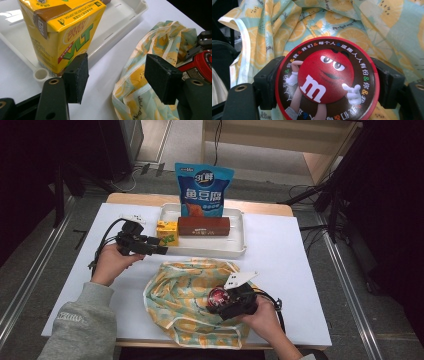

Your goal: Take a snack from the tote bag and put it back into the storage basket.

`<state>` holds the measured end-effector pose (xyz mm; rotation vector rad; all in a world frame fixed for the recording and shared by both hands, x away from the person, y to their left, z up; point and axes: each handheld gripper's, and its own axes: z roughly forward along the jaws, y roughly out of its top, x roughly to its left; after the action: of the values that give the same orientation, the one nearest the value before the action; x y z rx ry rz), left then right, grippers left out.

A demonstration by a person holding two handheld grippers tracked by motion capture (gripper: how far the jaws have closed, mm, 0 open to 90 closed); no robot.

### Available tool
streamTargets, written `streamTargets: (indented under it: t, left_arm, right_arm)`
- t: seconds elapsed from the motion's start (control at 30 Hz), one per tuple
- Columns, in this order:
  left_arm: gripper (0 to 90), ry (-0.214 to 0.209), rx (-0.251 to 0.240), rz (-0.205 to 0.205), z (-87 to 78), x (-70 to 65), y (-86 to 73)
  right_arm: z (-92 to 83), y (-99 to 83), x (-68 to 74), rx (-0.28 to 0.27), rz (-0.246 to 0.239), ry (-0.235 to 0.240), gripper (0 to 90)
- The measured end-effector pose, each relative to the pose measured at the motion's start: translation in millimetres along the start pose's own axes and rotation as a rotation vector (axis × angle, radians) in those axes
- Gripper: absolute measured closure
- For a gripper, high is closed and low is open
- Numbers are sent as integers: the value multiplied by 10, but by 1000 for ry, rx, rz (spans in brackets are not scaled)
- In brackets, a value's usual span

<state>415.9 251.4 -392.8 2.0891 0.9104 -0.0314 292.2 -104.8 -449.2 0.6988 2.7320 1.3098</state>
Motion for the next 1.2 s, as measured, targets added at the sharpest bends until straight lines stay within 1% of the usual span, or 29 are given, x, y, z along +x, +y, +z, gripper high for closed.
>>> streamTargets:
  t: [0.27,0.43,0.6,0.73,1.03,1.2]
  left_arm:
    - [365,3,-7,2,-10,7,-1]
    - [365,2,-7,4,-9,6,1]
    - [365,-1,-10,-3,-16,6,0]
    - [365,5,-10,0,-15,6,-1]
    - [365,0,-11,-4,-18,7,-1]
    - [365,0,-13,-4,-18,5,0]
  right_arm:
    - [-9,6,-15,-7,-1,7,239]
    - [-11,22,-42,-13,9,16,243]
    - [-16,35,-44,-7,21,24,246]
    - [-29,42,-57,-13,23,17,247]
    - [-77,58,-84,-33,40,9,249]
    - [-138,81,-101,-36,47,5,249]
